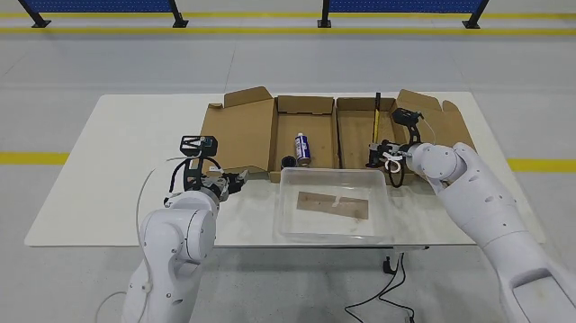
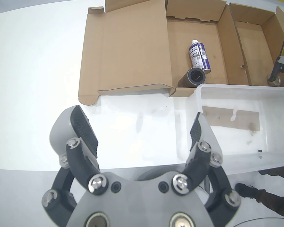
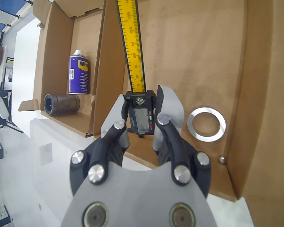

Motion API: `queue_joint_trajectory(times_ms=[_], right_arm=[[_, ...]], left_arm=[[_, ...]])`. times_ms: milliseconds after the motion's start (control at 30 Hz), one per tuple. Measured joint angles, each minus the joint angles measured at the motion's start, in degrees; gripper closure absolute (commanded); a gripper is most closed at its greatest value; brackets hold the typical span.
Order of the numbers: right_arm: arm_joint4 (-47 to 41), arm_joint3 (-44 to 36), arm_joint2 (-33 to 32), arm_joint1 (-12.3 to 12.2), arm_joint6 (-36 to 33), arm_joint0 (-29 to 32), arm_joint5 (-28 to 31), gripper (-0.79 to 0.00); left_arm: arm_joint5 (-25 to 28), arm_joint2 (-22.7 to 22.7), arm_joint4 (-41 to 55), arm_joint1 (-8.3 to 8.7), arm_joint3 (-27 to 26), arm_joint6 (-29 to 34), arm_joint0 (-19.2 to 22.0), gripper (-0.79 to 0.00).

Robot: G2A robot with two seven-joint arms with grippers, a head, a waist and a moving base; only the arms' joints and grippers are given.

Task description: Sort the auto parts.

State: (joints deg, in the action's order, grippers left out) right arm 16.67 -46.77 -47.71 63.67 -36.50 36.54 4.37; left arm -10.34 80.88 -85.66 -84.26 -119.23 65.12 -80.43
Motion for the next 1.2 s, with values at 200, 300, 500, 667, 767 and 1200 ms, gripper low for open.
queue_joint_trajectory(times_ms=[200, 300, 500, 667, 767, 1200], right_arm=[[-0.3, 4.0, 0.9, 1.4, 0.2, -1.8, 2.1, -0.785], [-0.1, 4.8, 1.1, 1.9, 0.3, -2.4, 3.2, -0.785], [1.0, 4.3, 0.5, 2.1, 2.4, -2.6, 6.4, -0.785], [1.1, -0.3, -2.9, 0.8, 7.5, -0.2, 12.8, -0.785], [2.2, -4.0, -6.3, -0.9, 8.9, 2.2, 17.4, -0.785], [12.3, -38.1, -26.0, -8.2, 7.1, 24.6, 10.7, -0.785]], left_arm=[[0.0, 0.0, 0.0, 0.0, 0.0, 0.0, 0.0, -0.785], [0.0, 0.0, 0.0, 0.0, 0.0, 0.0, 0.0, -0.785], [0.0, 0.0, 0.0, 0.0, 0.0, 0.0, 0.0, -0.785], [0.0, 0.0, 0.0, 0.0, 0.0, 0.0, 0.0, -0.785], [0.0, 0.0, 0.0, 0.0, 0.0, 0.0, 0.0, -0.785], [0.0, 0.0, 0.0, 0.0, 0.0, 0.0, 0.0, -0.785]])
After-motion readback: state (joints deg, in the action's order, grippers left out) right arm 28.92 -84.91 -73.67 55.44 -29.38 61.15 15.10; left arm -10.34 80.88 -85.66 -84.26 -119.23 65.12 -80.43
